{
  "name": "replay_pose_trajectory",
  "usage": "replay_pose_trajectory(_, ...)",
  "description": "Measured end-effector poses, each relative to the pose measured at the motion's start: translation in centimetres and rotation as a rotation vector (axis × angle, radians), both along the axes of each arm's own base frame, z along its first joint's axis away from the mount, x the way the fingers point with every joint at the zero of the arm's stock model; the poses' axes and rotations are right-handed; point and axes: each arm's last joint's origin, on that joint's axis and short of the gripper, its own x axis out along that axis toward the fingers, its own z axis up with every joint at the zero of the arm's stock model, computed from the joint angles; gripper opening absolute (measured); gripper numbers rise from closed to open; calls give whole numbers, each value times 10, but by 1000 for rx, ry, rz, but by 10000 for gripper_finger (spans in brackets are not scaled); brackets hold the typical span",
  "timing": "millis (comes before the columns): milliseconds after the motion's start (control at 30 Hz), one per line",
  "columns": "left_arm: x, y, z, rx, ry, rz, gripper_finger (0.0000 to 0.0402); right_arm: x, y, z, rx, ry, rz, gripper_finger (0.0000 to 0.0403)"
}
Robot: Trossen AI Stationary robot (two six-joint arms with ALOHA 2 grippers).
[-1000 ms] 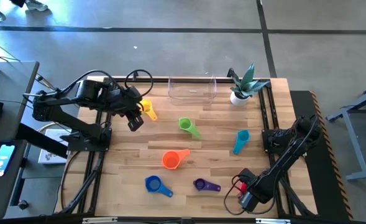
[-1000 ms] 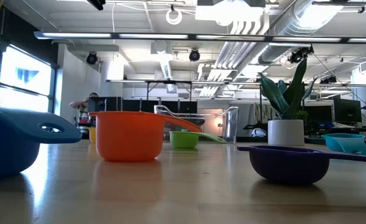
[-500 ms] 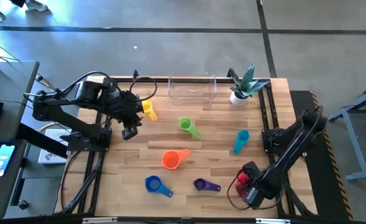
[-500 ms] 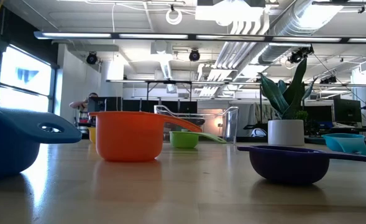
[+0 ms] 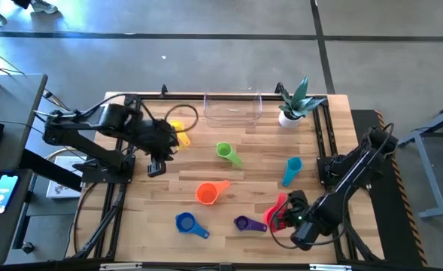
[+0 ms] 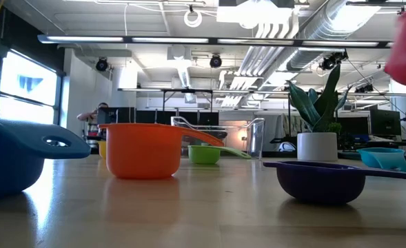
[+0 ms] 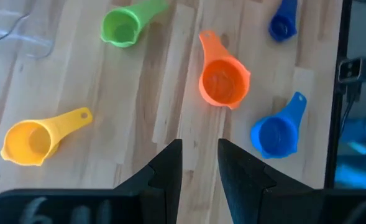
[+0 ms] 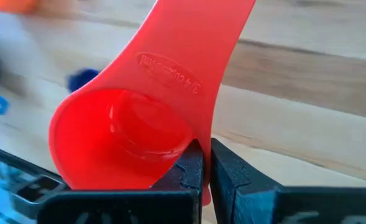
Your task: Nest measuring cups in basket
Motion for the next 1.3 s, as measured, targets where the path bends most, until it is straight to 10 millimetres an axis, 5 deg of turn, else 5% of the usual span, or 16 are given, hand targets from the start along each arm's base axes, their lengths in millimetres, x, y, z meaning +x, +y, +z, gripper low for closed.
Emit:
replay_pose_trajectory(467,45,-19,-39,100,174,-263,92,44,-21,43,-28,-227,-151,0)
replay_pose_trajectory(1000,24,-26,-22,110,92,-358,92,117,-41,56,-94,-404,-191,0)
replay_pose_trajectory(1300,33,-38,-80,104,140,-378,92,107,-51,74,-190,-236,-180,0)
